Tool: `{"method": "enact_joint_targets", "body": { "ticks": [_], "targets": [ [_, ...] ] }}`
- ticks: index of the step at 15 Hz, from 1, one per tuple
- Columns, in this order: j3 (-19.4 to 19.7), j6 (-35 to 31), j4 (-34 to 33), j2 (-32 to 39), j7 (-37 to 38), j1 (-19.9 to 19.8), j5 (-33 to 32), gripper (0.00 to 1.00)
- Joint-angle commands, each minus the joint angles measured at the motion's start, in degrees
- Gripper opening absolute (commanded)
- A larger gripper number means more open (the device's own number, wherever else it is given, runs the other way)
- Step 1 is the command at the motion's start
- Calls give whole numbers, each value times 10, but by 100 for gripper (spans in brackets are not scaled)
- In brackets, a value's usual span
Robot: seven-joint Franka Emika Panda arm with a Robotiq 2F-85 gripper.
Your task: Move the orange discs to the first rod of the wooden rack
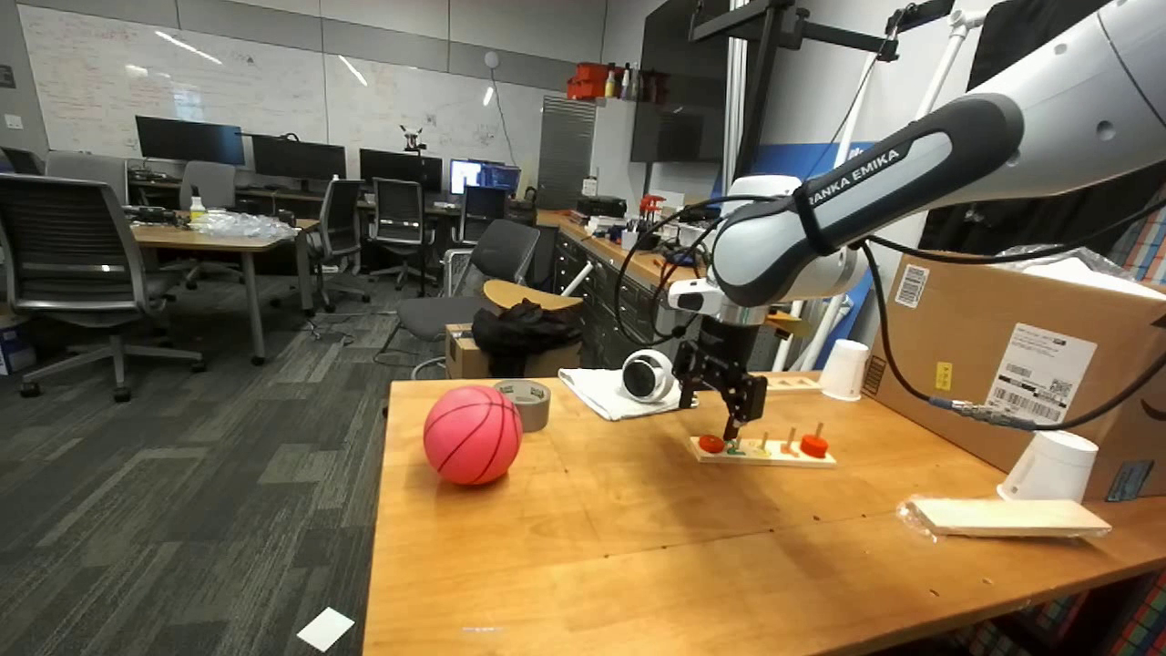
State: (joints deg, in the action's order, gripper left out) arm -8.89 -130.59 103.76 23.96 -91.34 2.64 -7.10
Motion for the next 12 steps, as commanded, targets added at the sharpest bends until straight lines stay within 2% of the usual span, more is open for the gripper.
{"method": "enact_joint_targets", "body": {
  "ticks": [1, 12],
  "targets": [
    [-4, 22, -24, 14, -12, -5, 10, 100],
    [5, 48, -44, 33, -9, -4, -7, 100]
  ]
}}
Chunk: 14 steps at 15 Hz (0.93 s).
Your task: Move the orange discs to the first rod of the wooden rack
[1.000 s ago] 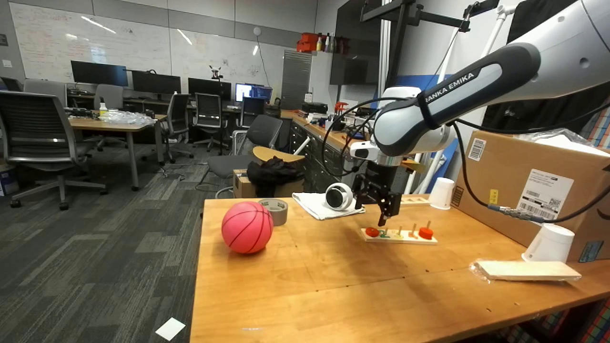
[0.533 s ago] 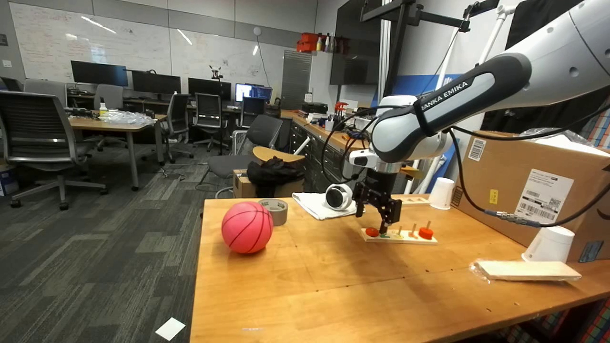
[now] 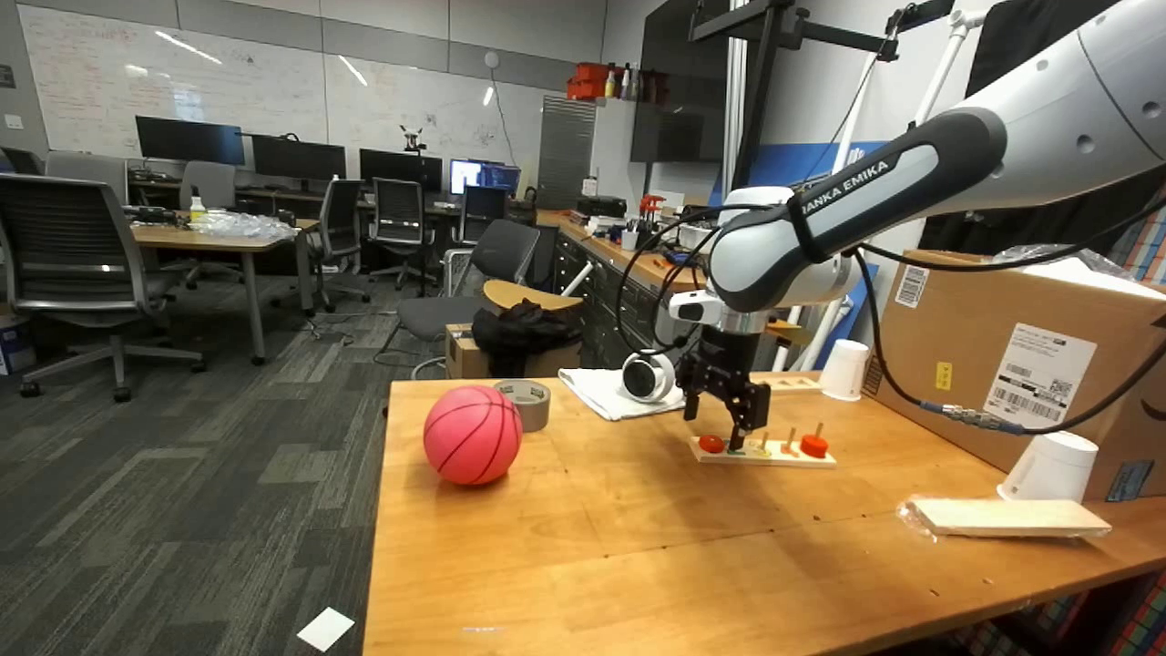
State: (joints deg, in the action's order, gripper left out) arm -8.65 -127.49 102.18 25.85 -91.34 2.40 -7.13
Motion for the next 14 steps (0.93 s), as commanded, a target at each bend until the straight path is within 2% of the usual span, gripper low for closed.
{"method": "enact_joint_targets", "body": {
  "ticks": [1, 14],
  "targets": [
    [4, 17, -30, 16, -9, -2, -7, 100],
    [7, 15, -46, 36, -9, -5, -8, 100]
  ]
}}
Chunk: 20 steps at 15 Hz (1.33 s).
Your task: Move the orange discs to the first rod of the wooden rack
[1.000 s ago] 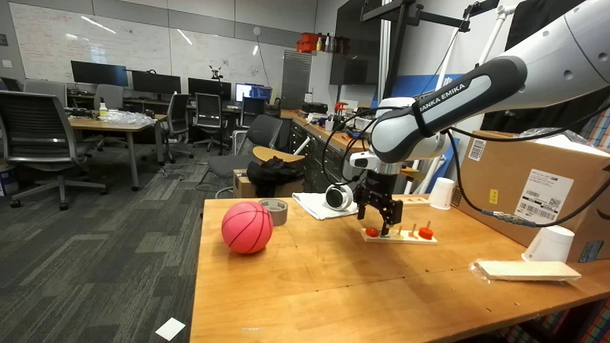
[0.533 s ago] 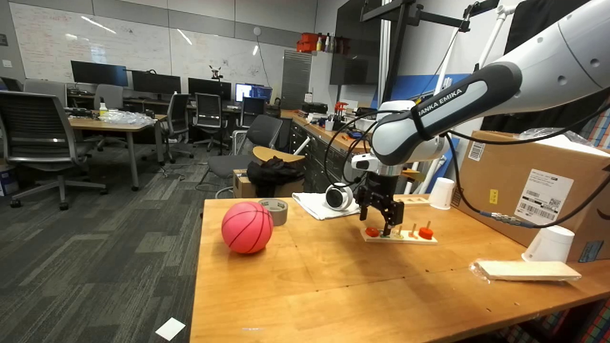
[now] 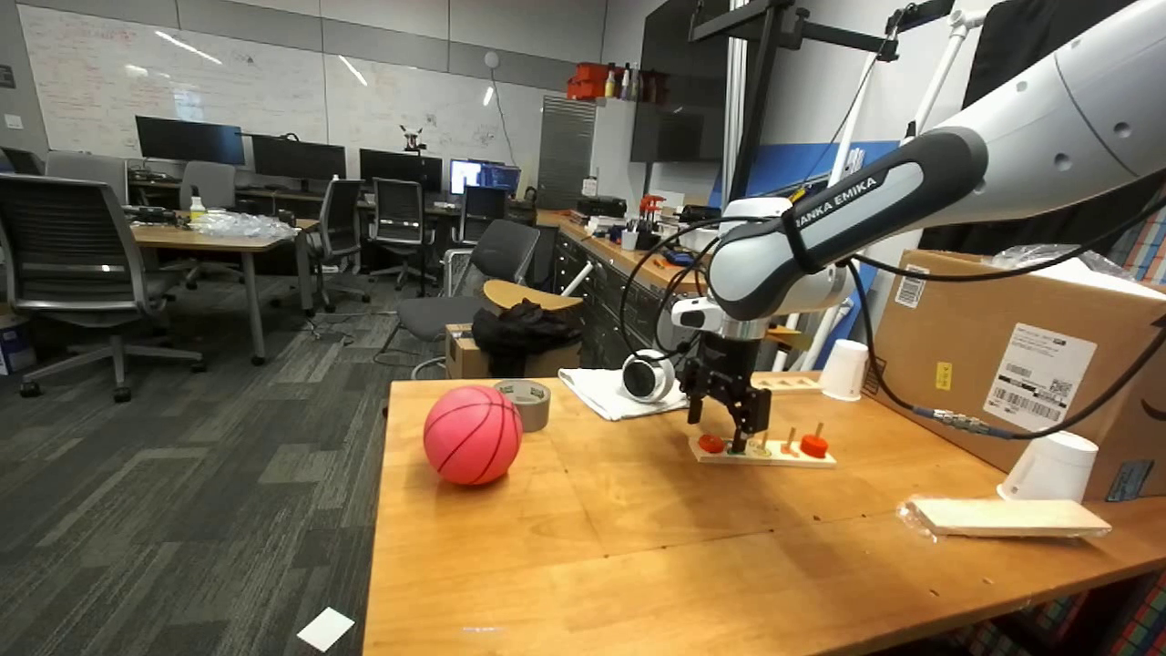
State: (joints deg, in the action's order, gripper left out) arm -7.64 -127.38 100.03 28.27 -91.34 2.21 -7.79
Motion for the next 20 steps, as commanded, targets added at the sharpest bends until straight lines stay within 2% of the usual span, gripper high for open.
{"method": "enact_joint_targets", "body": {
  "ticks": [1, 5, 6, 7, 14, 15, 20],
  "targets": [
    [-3, 13, -25, 13, -9, -3, -1, 100],
    [-3, 13, -27, 14, -9, -2, -2, 100],
    [-3, 14, -27, 14, -9, -3, -1, 91],
    [-3, 13, -27, 15, -8, -3, -1, 74],
    [-5, 13, -27, 16, -10, -4, 2, 19],
    [-5, 14, -27, 16, -11, -5, 3, 17],
    [-5, 19, -30, 14, -15, -5, 1, 17]
  ]
}}
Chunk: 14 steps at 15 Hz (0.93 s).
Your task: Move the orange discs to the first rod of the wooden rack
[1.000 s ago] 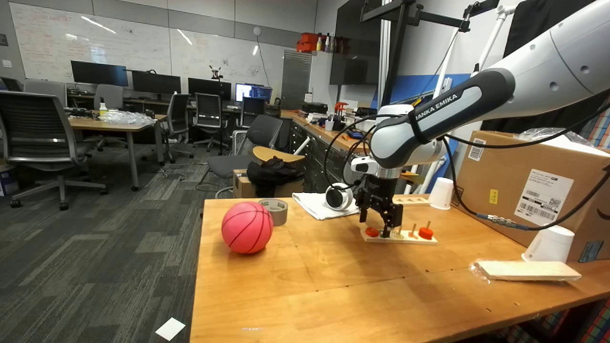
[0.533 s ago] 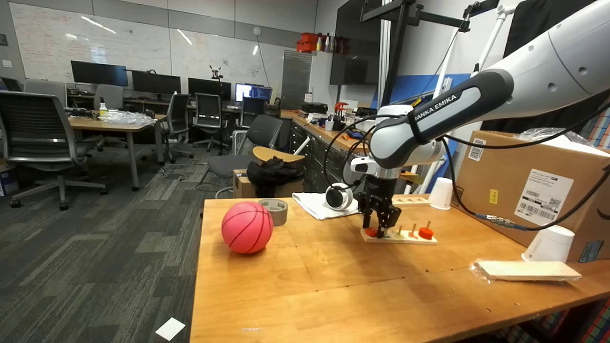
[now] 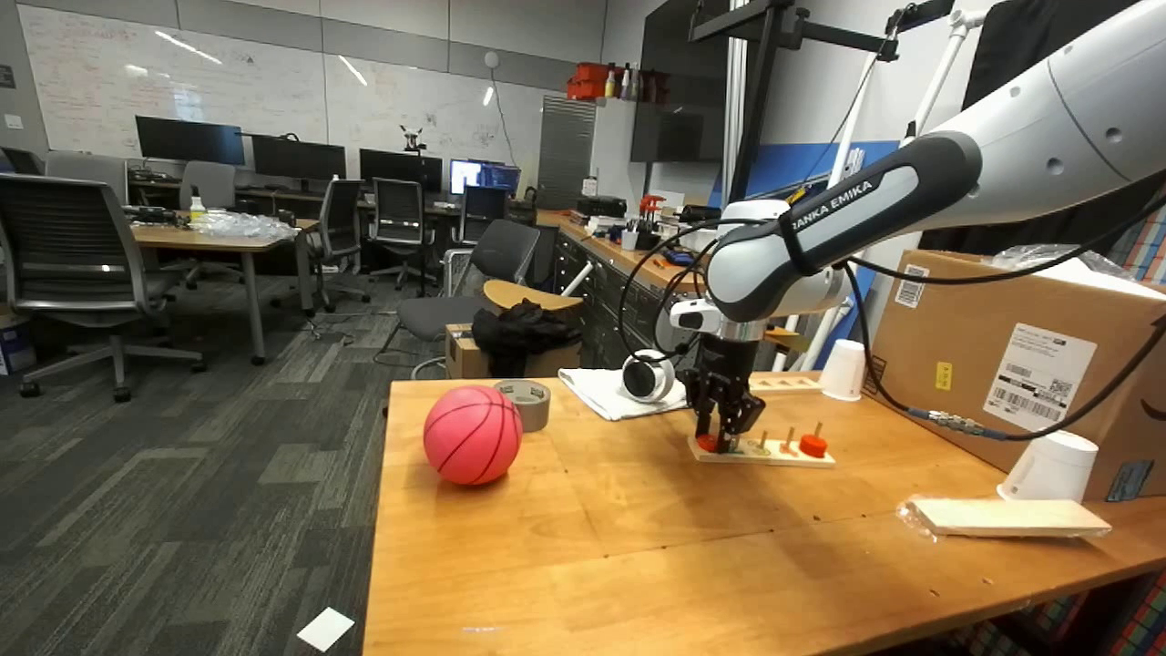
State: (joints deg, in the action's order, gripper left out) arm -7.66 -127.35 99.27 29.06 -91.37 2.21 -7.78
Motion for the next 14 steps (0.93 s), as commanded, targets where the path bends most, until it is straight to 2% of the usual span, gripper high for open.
{"method": "enact_joint_targets", "body": {
  "ticks": [1, 14],
  "targets": [
    [-4, 21, -23, 5, -15, -5, 1, 17],
    [22, 63, -44, -24, -18, -21, -17, 17]
  ]
}}
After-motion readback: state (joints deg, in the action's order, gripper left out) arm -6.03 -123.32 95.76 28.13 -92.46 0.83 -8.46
